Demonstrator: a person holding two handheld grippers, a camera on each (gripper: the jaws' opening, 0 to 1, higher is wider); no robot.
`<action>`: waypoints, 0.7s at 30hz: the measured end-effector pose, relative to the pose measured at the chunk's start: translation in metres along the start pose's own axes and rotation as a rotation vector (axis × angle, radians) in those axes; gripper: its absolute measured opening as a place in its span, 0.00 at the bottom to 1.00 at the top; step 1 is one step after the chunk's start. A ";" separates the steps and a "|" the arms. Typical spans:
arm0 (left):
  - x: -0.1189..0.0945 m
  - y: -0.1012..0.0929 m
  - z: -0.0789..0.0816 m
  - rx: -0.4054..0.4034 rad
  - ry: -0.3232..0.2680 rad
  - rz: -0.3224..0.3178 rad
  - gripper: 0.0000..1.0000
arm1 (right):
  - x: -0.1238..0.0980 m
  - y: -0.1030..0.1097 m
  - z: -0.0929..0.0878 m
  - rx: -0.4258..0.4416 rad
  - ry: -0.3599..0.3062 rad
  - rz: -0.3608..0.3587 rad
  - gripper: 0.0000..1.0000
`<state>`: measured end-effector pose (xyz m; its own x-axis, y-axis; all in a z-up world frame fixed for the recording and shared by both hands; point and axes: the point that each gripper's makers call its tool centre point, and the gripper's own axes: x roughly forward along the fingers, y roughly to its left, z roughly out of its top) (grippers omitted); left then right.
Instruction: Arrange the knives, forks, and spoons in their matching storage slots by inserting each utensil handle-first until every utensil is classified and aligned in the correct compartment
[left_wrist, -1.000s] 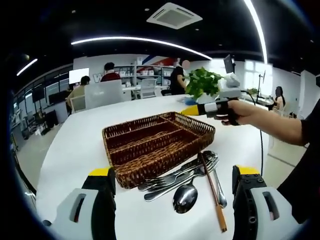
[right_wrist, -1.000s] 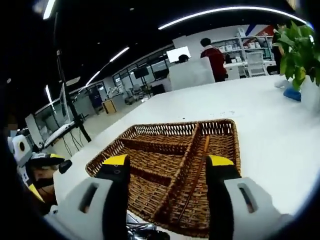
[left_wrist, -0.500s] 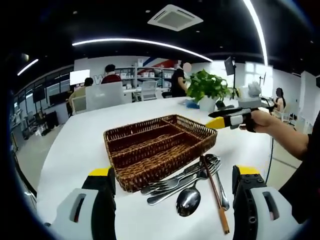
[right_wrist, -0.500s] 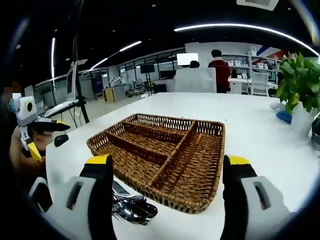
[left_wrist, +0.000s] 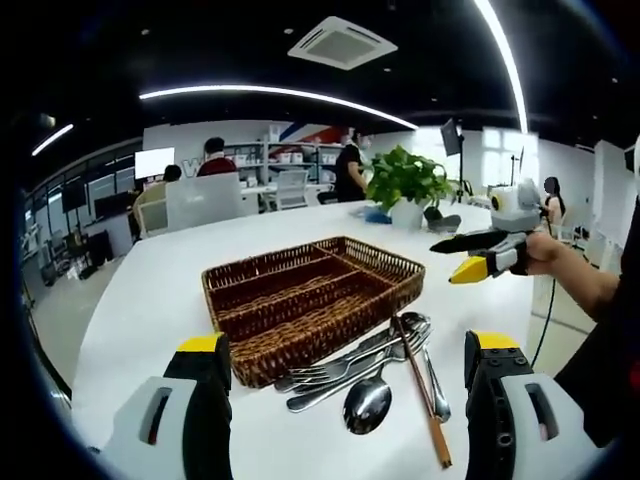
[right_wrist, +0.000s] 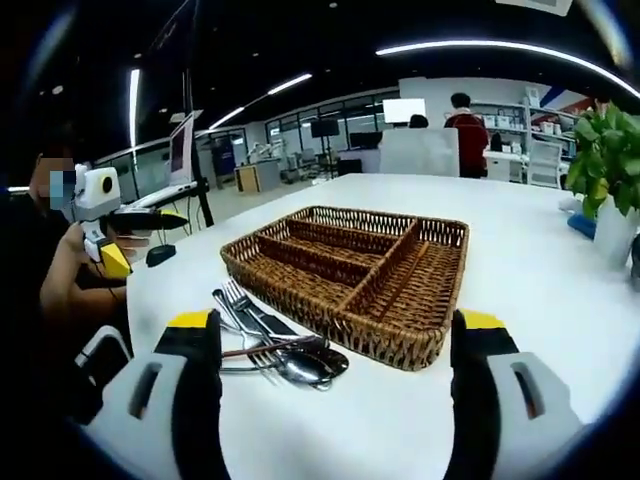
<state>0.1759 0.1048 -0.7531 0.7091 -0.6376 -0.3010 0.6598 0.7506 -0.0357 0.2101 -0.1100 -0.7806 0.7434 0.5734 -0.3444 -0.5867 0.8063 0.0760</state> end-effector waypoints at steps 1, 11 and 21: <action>-0.001 -0.001 -0.001 0.002 0.004 0.000 0.99 | -0.001 0.001 0.000 -0.005 0.001 0.000 0.98; -0.005 -0.007 -0.010 -0.004 0.018 -0.006 0.99 | -0.010 0.007 -0.004 -0.106 0.043 0.008 0.99; -0.009 -0.012 -0.012 0.012 0.026 -0.010 0.99 | -0.006 0.016 -0.001 -0.221 0.085 0.080 0.95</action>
<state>0.1581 0.1034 -0.7611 0.6961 -0.6402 -0.3250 0.6697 0.7421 -0.0274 0.1954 -0.1006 -0.7779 0.6675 0.6125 -0.4234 -0.7057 0.7018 -0.0975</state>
